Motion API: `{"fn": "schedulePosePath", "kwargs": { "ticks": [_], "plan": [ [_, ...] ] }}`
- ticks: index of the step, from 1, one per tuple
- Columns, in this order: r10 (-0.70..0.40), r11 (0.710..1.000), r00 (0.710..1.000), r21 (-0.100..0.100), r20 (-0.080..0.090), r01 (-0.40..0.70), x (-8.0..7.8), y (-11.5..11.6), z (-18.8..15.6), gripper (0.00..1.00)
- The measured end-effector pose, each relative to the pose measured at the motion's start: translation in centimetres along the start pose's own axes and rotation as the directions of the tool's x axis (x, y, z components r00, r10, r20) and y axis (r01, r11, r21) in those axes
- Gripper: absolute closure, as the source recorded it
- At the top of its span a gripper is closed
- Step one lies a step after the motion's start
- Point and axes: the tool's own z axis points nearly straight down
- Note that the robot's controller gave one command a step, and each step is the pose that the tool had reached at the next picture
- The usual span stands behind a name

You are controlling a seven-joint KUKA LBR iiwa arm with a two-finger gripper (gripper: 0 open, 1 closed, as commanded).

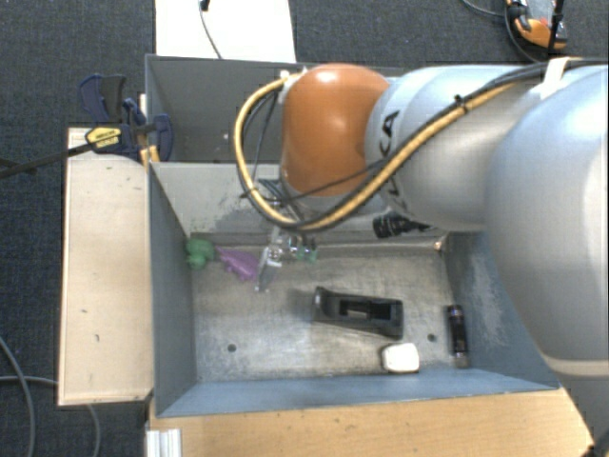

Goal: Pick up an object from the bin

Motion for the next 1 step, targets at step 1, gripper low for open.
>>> {"fn": "schedulePosePath", "kwargs": {
  "ticks": [1],
  "plan": [
    [-0.256,0.967,0.967,-0.002,0.009,0.256,-1.36,0.6,9.62,1.0]
  ]
}}
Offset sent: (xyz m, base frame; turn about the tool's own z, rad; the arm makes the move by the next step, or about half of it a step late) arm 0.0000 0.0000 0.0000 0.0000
